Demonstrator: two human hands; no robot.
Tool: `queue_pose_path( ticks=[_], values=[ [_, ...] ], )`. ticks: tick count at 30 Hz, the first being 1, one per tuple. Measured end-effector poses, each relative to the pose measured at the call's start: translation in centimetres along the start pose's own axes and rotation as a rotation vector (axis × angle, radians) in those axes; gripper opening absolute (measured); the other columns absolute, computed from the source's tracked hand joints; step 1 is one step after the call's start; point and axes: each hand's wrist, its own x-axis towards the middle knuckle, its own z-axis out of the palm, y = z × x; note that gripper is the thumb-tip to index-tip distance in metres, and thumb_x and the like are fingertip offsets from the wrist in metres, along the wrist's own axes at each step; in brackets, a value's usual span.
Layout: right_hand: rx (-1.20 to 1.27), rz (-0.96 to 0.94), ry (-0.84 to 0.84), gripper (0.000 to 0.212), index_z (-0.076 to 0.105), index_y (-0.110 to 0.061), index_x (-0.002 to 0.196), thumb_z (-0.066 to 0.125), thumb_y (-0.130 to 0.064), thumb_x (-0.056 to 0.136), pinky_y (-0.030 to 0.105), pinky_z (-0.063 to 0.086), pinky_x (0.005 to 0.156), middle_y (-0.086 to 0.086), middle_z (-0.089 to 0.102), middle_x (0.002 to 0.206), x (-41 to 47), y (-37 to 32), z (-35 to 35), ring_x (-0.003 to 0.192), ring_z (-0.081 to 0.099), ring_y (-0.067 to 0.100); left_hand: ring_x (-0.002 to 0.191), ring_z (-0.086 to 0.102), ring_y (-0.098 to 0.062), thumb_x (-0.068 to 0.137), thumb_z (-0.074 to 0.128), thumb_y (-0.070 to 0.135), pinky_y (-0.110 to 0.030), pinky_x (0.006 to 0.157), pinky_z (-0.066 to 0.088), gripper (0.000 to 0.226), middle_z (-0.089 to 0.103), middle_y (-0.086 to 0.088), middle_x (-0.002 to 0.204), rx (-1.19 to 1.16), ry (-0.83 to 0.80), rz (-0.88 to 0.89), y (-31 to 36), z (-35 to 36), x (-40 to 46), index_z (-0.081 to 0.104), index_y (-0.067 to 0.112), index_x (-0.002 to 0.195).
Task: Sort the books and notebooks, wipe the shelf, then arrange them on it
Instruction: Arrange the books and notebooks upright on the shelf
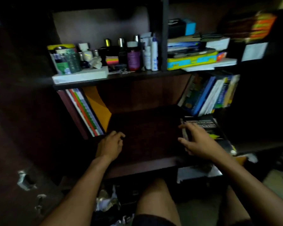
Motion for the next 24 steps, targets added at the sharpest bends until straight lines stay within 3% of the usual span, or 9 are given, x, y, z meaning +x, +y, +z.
queue_pose_path(
  ticks=[3,5,7,10,18,21,24],
  values=[
    [-0.185,0.268,0.089,0.057,0.053,-0.02,0.135,0.068,-0.05,0.089,0.043,0.046,0.097,0.013,0.054,0.129,-2.7,5.3,-2.3,0.121,0.052,0.037,0.109,0.058,-0.016,0.103,0.054,0.033,-0.029,0.087,0.048,0.028,0.057,0.007,0.121,-0.172,-0.118,0.104,7.7,1.7,0.7,0.062,0.03,0.13],
    [-0.159,0.433,0.05,0.066,0.049,-0.016,0.138,0.065,-0.058,0.089,0.042,0.045,0.101,0.015,0.051,0.133,-3.2,7.7,-3.2,0.125,0.049,0.038,0.108,0.06,-0.018,0.104,0.054,0.034,-0.029,0.094,0.047,0.032,0.06,0.0,0.123,-0.326,-0.143,0.224,13.8,2.9,1.3,0.065,0.021,0.131],
    [-0.04,0.462,-0.009,0.066,0.049,-0.012,0.136,0.066,-0.056,0.089,0.039,0.044,0.099,0.017,0.054,0.13,-3.3,9.0,-3.1,0.123,0.051,0.036,0.105,0.062,-0.021,0.104,0.055,0.033,-0.031,0.097,0.047,0.034,0.06,-0.006,0.122,-0.47,-0.164,0.244,18.6,3.8,2.0,0.065,0.014,0.13],
    [0.009,0.401,0.019,0.06,0.052,-0.013,0.135,0.067,-0.05,0.091,0.035,0.044,0.096,0.013,0.057,0.124,-3.3,8.8,-2.2,0.12,0.056,0.031,0.116,0.058,-0.025,0.1,0.059,0.043,-0.03,0.103,0.043,0.047,0.052,-0.007,0.129,-0.502,-0.226,0.184,22.6,5.4,2.9,0.059,0.013,0.137],
    [0.045,0.275,0.009,0.075,0.04,-0.011,0.15,0.065,-0.052,0.092,0.035,0.042,0.104,0.012,0.052,0.141,-0.2,5.1,1.4,0.132,0.05,0.028,0.116,0.062,-0.029,0.086,0.073,0.049,-0.036,0.1,0.05,0.053,0.065,-0.006,0.126,-0.618,-0.107,-0.245,18.3,6.1,5.0,0.058,0.022,0.129],
    [0.103,0.197,-0.04,0.077,0.042,-0.016,0.151,0.069,-0.053,0.088,0.035,0.045,0.106,0.008,0.053,0.143,1.7,4.0,3.0,0.132,0.052,0.026,0.121,0.06,-0.03,0.088,0.072,0.047,-0.038,0.102,0.049,0.048,0.065,-0.006,0.13,-0.618,-0.085,-0.288,14.7,5.4,5.4,0.063,0.022,0.128],
    [0.259,0.157,-0.106,0.081,0.04,-0.026,0.151,0.075,-0.052,0.084,0.029,0.044,0.107,-0.003,0.055,0.142,3.3,3.6,3.6,0.129,0.054,0.017,0.118,0.061,-0.031,0.089,0.069,0.052,-0.04,0.1,0.05,0.046,0.065,-0.007,0.126,-0.429,-0.079,-0.264,11.8,4.3,6.0,0.064,0.025,0.125]
  ],
)
